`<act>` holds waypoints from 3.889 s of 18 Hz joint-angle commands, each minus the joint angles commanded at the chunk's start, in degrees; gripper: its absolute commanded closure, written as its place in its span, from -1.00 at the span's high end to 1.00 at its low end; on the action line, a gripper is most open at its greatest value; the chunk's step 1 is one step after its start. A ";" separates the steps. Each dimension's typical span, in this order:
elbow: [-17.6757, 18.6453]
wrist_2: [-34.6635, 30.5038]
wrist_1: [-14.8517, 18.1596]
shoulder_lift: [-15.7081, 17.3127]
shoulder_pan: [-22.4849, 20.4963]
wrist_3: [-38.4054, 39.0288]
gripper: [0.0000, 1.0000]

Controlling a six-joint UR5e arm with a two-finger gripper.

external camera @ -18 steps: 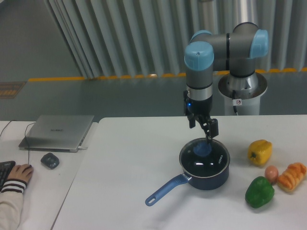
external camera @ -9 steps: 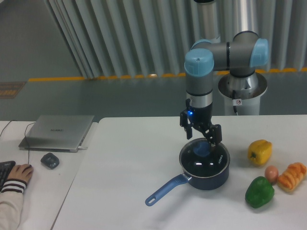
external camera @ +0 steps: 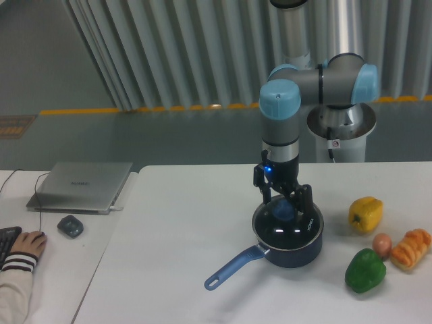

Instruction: Open the lid

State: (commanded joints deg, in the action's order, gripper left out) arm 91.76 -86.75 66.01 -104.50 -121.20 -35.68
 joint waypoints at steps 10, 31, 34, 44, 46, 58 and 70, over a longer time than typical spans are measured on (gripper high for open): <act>0.88 -3.43 0.53 -0.17 0.17 -0.18 1.00; 1.05 -3.52 3.07 -1.05 1.14 -0.35 -0.14; 0.88 -3.34 3.25 -0.88 1.14 -0.35 -0.31; -0.09 -2.64 4.31 -0.70 1.14 -0.26 -0.38; -0.26 -2.29 4.31 -0.44 1.06 -0.26 -0.38; -1.05 -2.02 5.10 0.35 0.97 -0.26 -0.37; -1.32 -2.02 5.19 0.18 0.97 -0.26 -0.36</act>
State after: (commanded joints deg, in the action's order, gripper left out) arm 90.44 -88.77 71.19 -104.33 -120.23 -35.95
